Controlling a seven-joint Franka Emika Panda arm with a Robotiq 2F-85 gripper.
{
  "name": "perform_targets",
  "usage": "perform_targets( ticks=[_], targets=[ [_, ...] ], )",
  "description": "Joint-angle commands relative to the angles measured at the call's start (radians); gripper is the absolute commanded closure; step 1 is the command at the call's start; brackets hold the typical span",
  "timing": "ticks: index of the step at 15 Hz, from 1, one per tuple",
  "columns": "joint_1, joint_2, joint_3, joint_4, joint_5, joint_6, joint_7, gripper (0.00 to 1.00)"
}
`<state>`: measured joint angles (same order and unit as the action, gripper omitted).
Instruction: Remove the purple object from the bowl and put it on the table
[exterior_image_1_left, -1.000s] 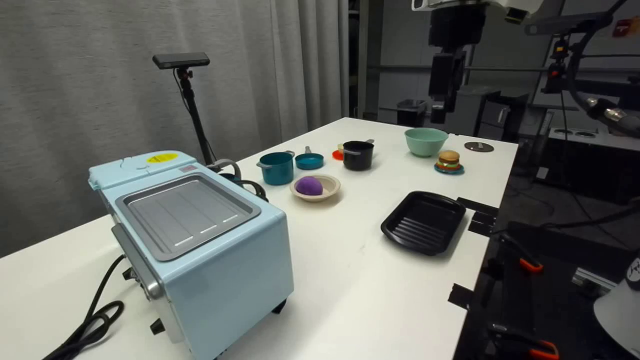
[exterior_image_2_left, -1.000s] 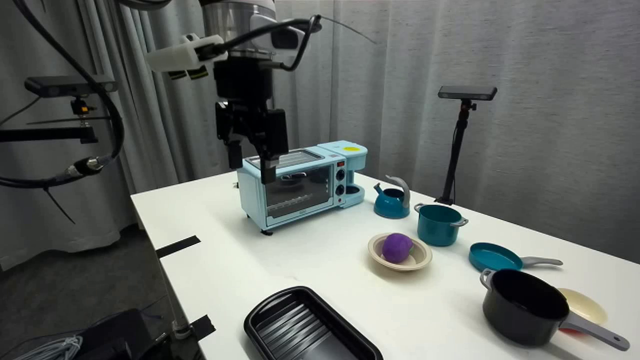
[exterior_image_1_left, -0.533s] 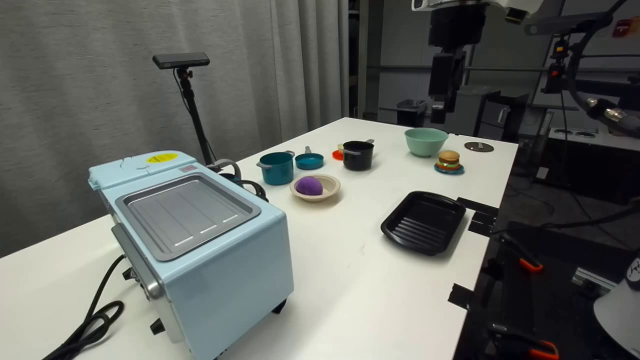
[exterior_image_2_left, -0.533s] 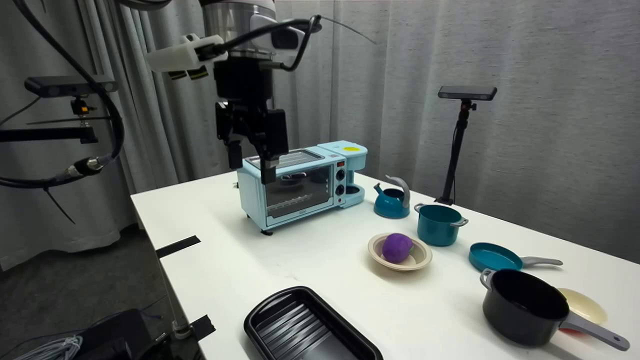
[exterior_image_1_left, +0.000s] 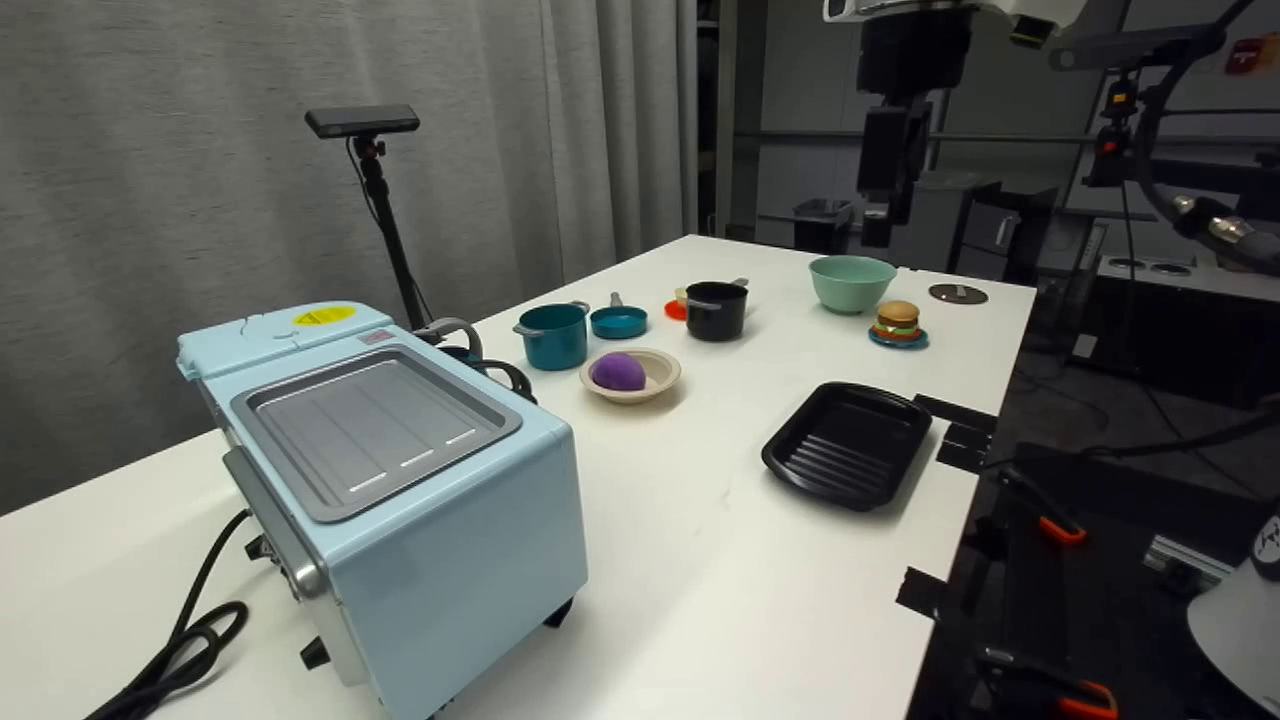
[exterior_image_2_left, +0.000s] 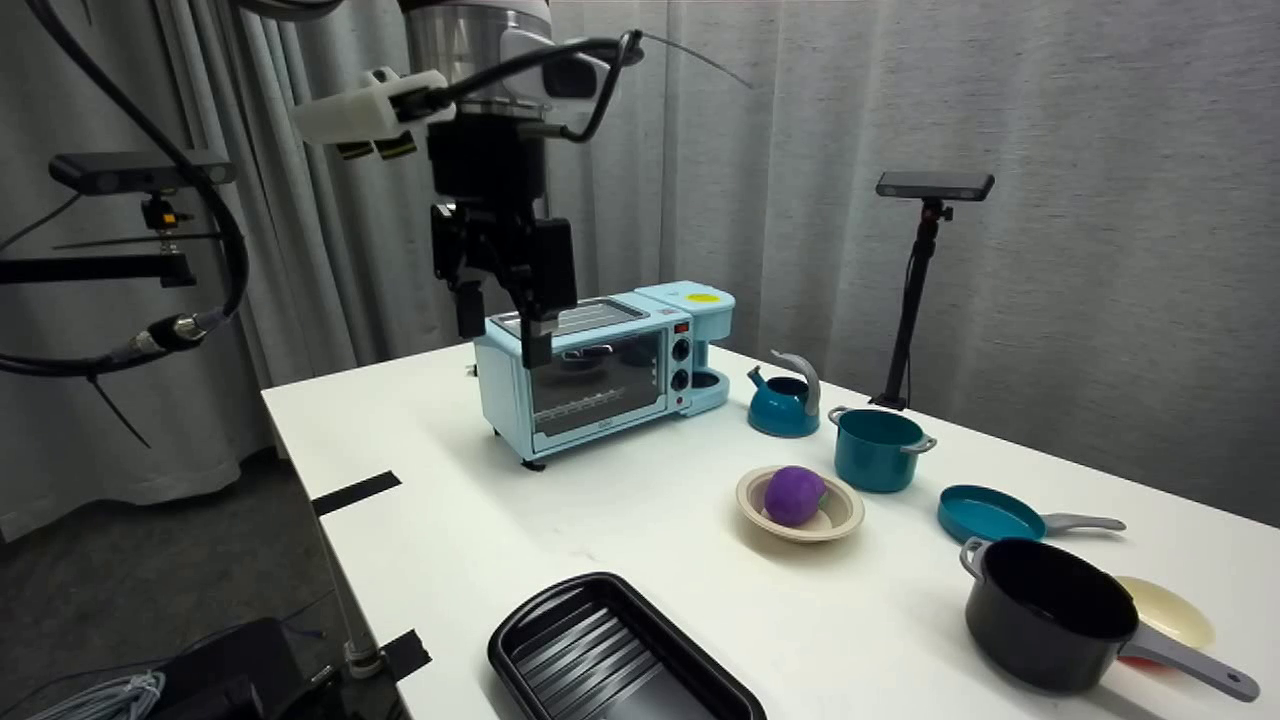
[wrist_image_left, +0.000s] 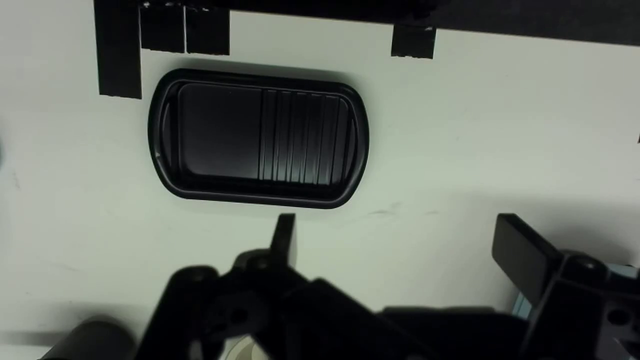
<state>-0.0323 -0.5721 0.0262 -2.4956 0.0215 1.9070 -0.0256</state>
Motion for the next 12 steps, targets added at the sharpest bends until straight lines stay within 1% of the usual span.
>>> perform_targets(
  ticks=[1, 7, 9, 12],
  targets=[
    [0.013, 0.001, -0.011, 0.002, -0.006, -0.002, 0.006, 0.0],
    [0.012, 0.013, -0.011, 0.01, -0.005, 0.005, 0.01, 0.0],
    [0.011, 0.047, -0.008, 0.03, -0.003, 0.019, 0.02, 0.0],
    [0.009, 0.141, -0.003, 0.09, -0.002, 0.052, 0.039, 0.0]
  ],
)
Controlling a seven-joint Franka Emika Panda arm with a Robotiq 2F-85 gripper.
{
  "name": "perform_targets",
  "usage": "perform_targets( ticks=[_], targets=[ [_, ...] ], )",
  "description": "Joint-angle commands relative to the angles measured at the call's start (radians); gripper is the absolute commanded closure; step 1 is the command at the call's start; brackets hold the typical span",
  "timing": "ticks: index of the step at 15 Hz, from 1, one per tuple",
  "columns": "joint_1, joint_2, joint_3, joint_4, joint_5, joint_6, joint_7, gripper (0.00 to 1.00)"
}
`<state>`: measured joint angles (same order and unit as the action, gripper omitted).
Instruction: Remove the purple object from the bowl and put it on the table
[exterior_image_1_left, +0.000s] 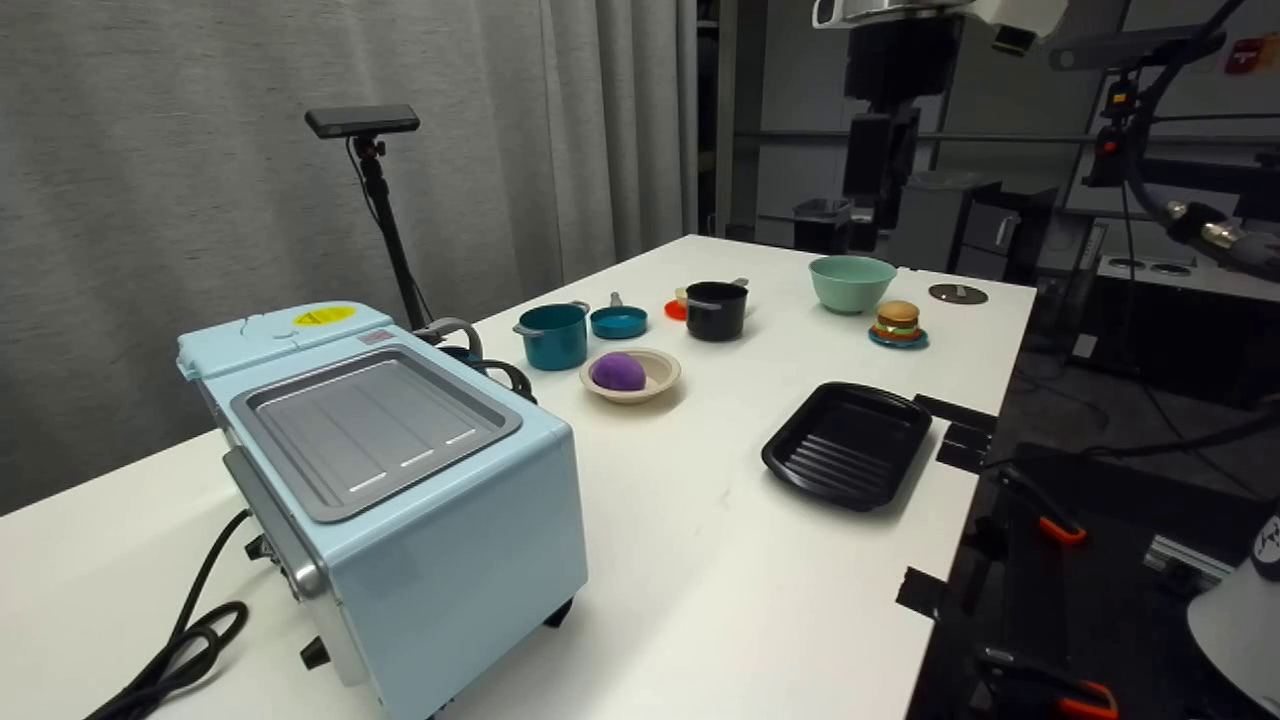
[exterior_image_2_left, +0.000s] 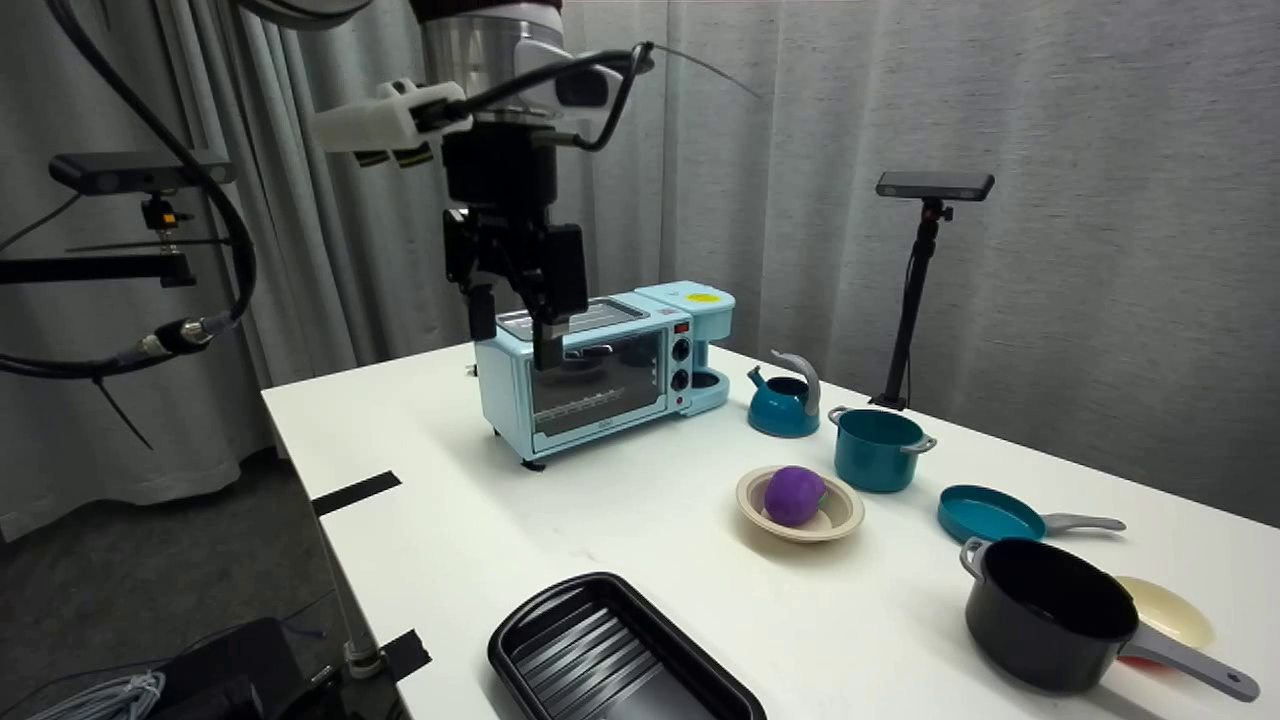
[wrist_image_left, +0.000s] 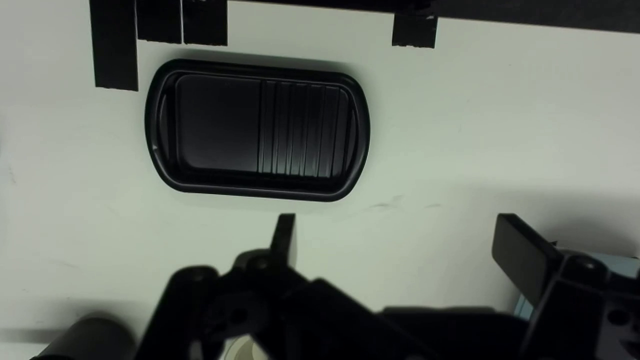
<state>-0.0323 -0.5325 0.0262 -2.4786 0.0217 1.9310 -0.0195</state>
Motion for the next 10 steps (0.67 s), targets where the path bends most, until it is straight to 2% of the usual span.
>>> perform_targets(
  ticks=[1, 6, 10],
  targets=[
    [0.009, 0.137, -0.002, 0.097, -0.002, 0.042, 0.039, 0.0],
    [0.006, 0.362, 0.009, 0.248, -0.015, 0.121, 0.101, 0.0],
    [-0.001, 0.542, -0.013, 0.4, -0.016, 0.154, 0.122, 0.0]
  ],
)
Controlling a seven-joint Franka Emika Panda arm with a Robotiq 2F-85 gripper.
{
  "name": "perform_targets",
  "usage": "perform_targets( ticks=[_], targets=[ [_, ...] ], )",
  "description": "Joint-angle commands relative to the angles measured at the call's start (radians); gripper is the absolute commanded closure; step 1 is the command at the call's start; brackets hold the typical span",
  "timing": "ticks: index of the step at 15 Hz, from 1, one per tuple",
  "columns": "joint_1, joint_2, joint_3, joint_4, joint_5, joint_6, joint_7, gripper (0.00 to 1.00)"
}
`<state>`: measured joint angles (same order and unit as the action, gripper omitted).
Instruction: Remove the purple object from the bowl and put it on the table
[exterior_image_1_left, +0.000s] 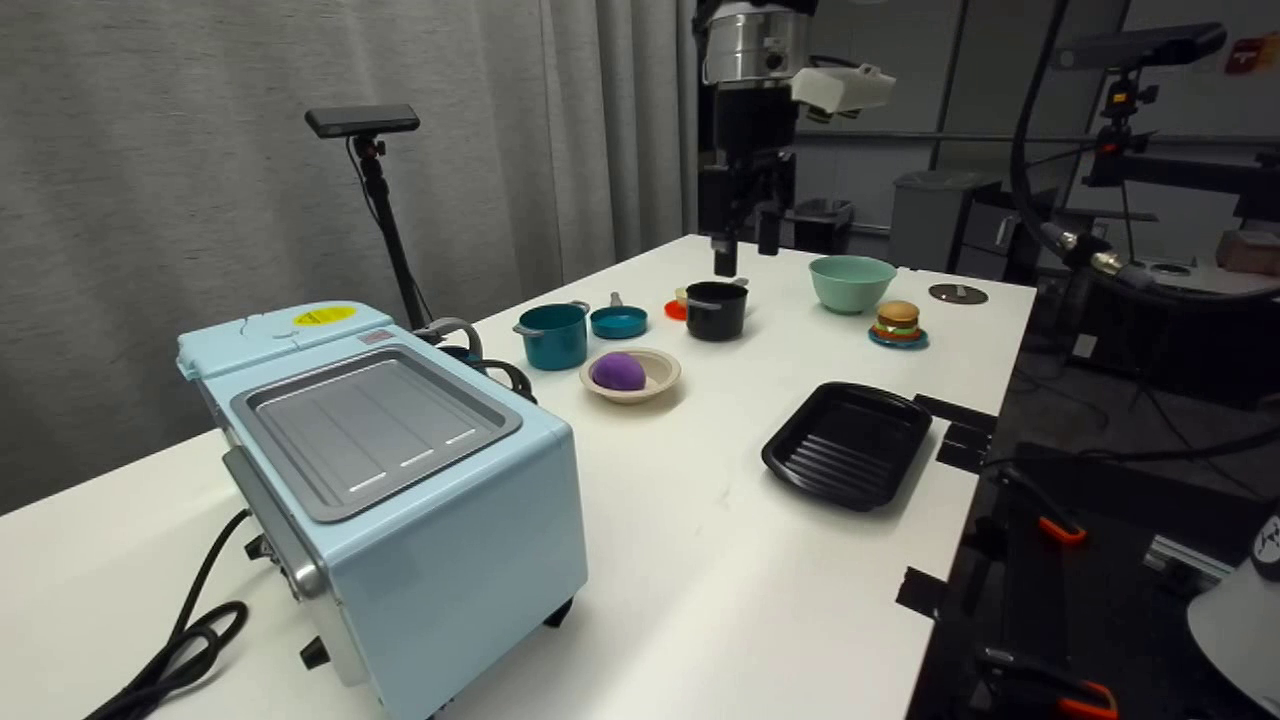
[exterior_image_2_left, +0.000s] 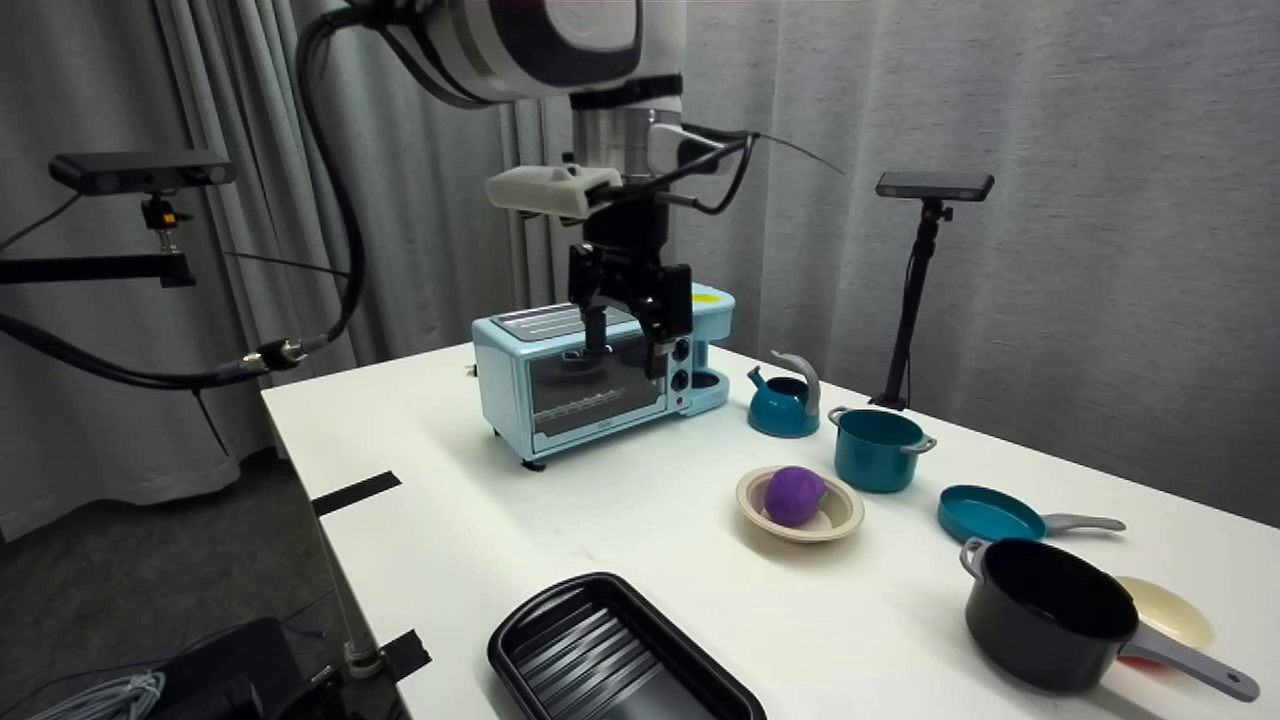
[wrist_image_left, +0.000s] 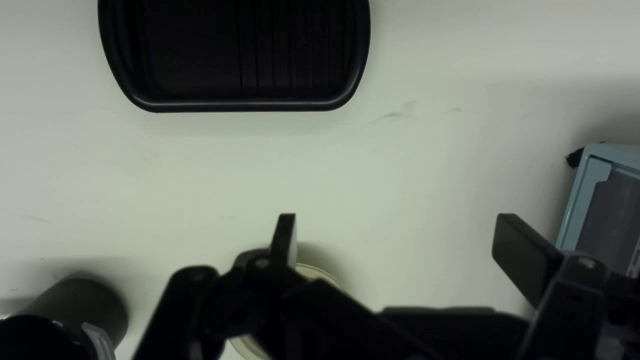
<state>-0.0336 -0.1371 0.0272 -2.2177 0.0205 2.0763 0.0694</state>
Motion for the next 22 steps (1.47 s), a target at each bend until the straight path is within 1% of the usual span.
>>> perform_targets(
  ticks=[1, 5, 8, 12, 17, 22],
  targets=[
    [0.0, 0.192, -0.019, 0.178, -0.014, 0.016, 0.038, 0.0],
    [0.012, 0.38, -0.03, 0.321, -0.008, 0.071, 0.081, 0.0],
    [0.035, 0.521, -0.032, 0.404, -0.013, 0.137, 0.143, 0.0],
    [0.07, 0.68, -0.053, 0.518, -0.023, 0.175, 0.229, 0.0],
    [0.093, 0.801, -0.097, 0.645, -0.04, 0.165, 0.299, 0.0],
    [0.085, 0.889, -0.139, 0.753, -0.044, 0.152, 0.332, 0.0]
  ],
)
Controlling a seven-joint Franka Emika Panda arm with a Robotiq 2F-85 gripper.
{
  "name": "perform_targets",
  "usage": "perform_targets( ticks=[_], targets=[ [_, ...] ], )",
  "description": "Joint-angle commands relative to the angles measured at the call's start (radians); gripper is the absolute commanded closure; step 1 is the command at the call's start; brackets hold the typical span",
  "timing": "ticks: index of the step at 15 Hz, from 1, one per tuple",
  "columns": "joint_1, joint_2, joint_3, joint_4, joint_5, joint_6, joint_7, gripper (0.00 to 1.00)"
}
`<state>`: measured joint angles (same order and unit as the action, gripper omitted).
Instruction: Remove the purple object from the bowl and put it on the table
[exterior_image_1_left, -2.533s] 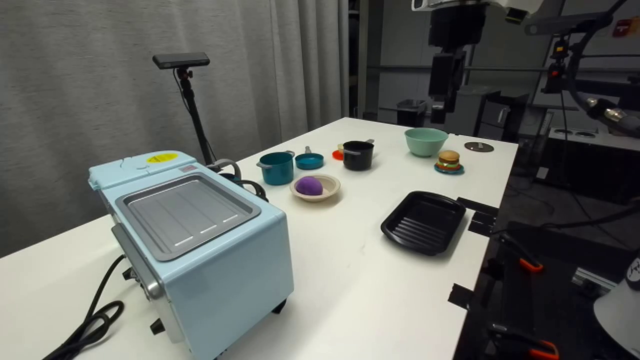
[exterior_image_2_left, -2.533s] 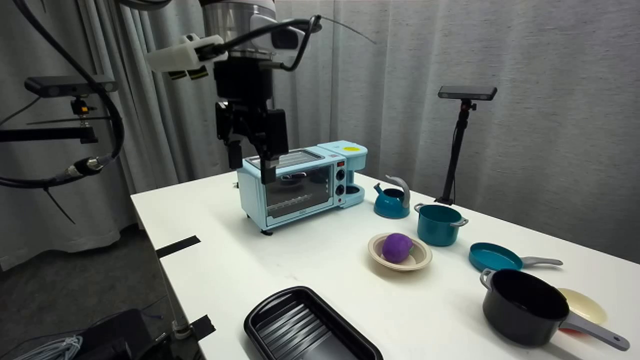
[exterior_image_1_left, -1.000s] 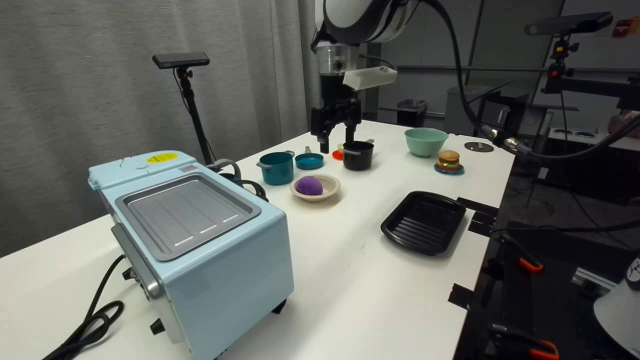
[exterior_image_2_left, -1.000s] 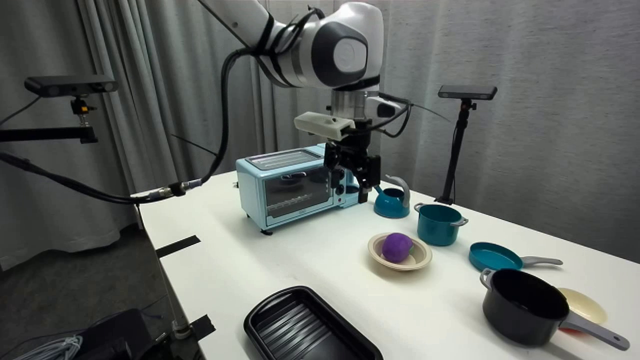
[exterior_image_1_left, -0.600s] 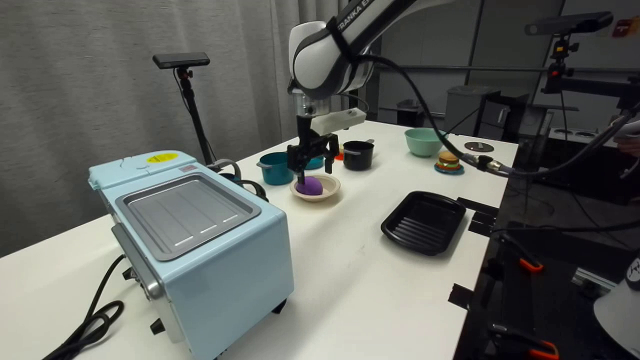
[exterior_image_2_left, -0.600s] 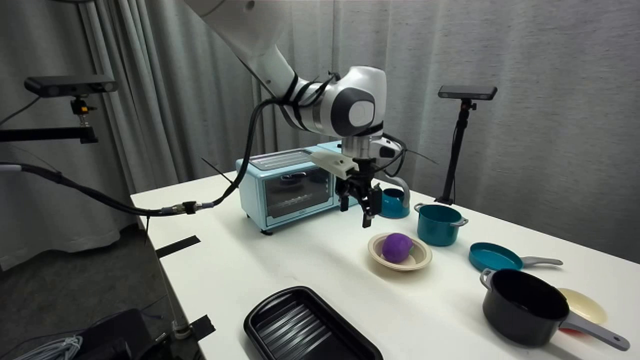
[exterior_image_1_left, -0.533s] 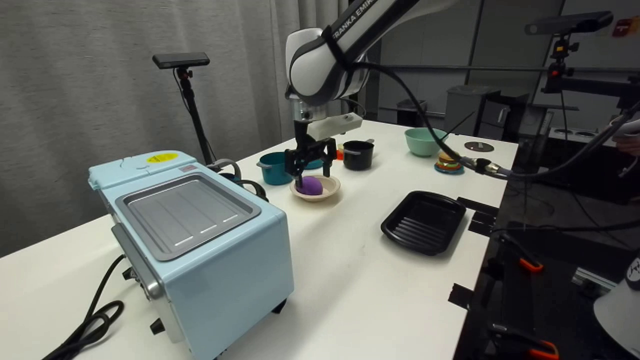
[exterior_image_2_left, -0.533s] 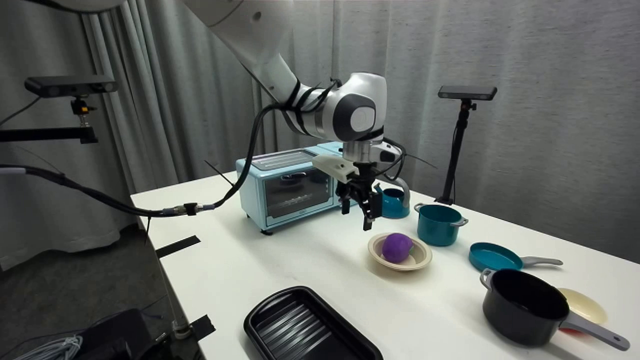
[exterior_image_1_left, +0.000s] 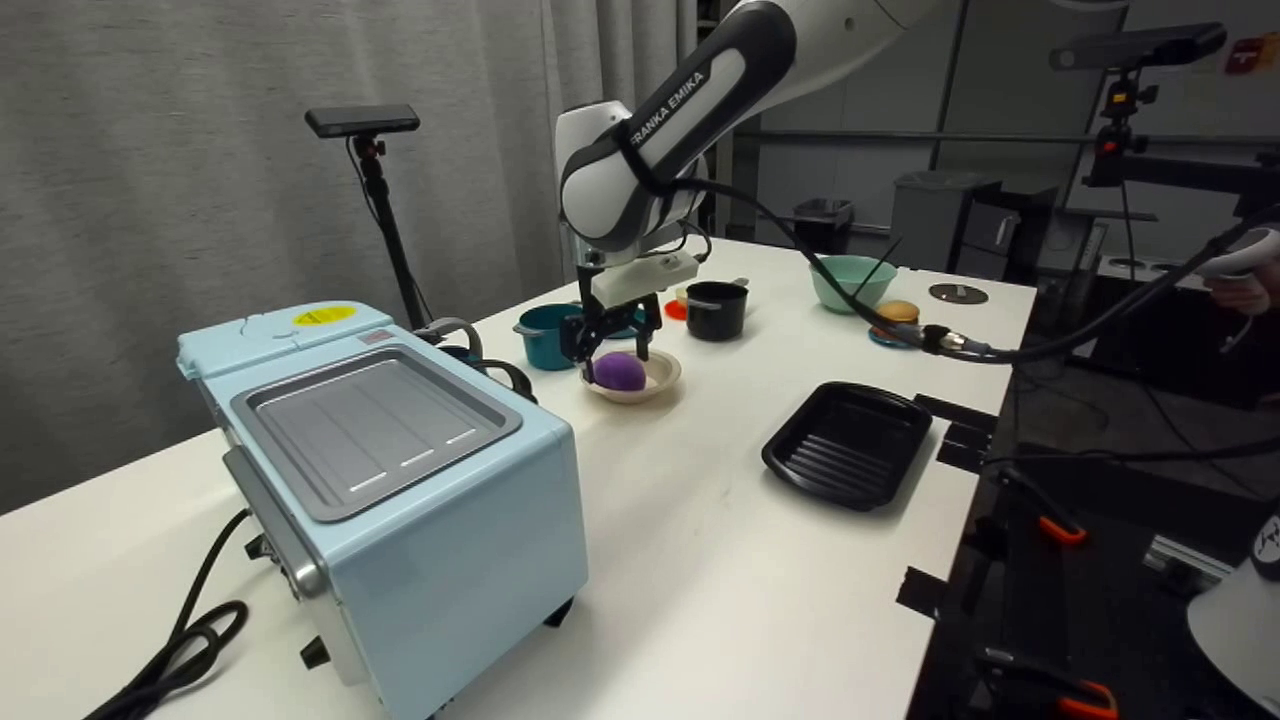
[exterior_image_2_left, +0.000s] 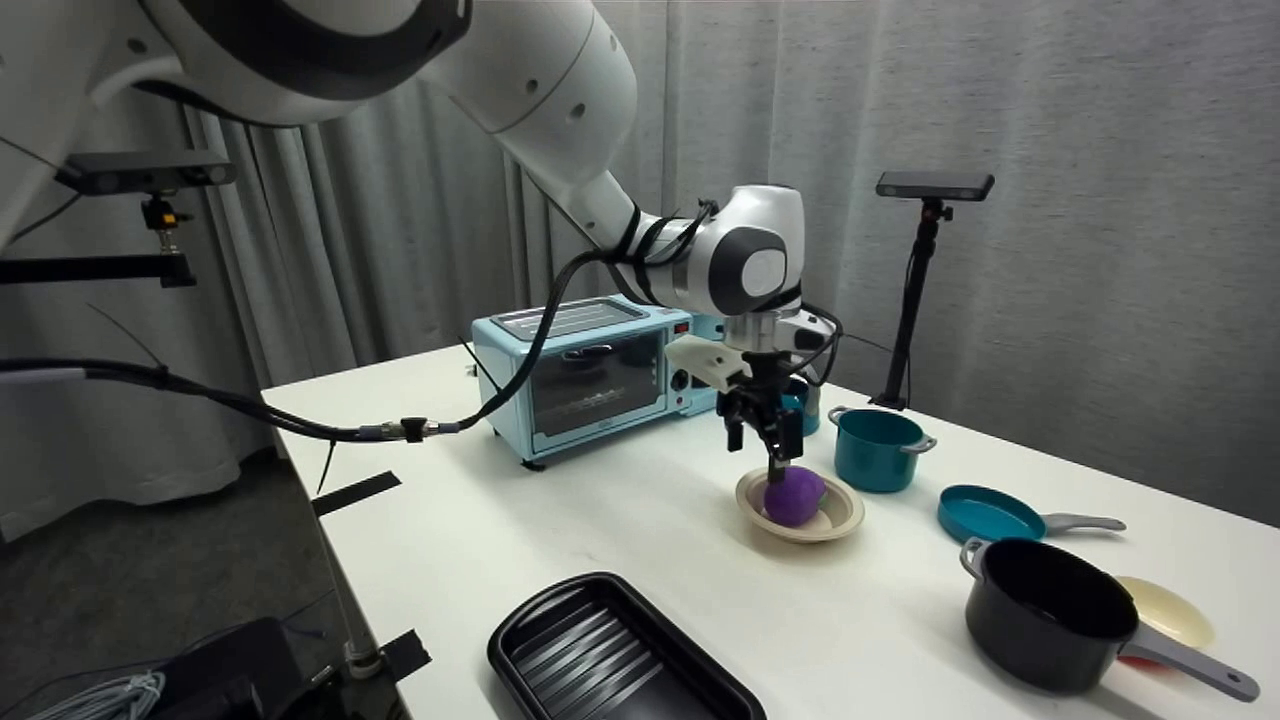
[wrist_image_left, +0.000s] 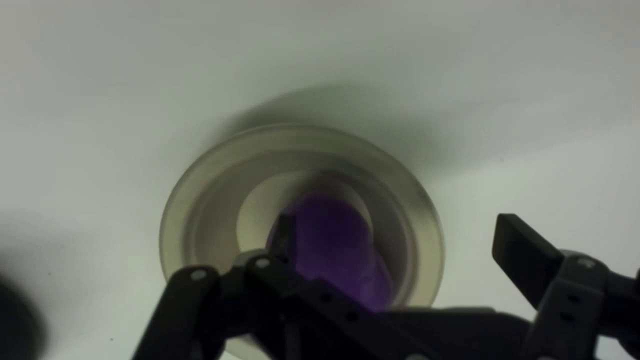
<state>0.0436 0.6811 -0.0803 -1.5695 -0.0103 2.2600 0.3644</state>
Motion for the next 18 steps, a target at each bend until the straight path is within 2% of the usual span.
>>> perform_targets(
  ticks=[1, 4, 6, 10, 13, 16, 18],
  targets=[
    [0.006, 0.087, -0.041, 0.126, -0.012, -0.036, 0.044, 0.0],
    [0.001, 0.135, -0.065, 0.186, -0.013, -0.054, 0.063, 0.0],
    [0.0, 0.162, -0.077, 0.216, -0.012, -0.064, 0.075, 0.28],
    [-0.006, 0.195, -0.082, 0.268, -0.005, -0.101, 0.082, 0.6],
    [-0.012, 0.169, -0.071, 0.28, 0.004, -0.123, 0.072, 0.8],
    [-0.008, 0.086, -0.066, 0.239, 0.004, -0.118, 0.058, 0.97],
    [-0.003, 0.011, -0.062, 0.184, -0.002, -0.098, 0.043, 0.94]
  ],
)
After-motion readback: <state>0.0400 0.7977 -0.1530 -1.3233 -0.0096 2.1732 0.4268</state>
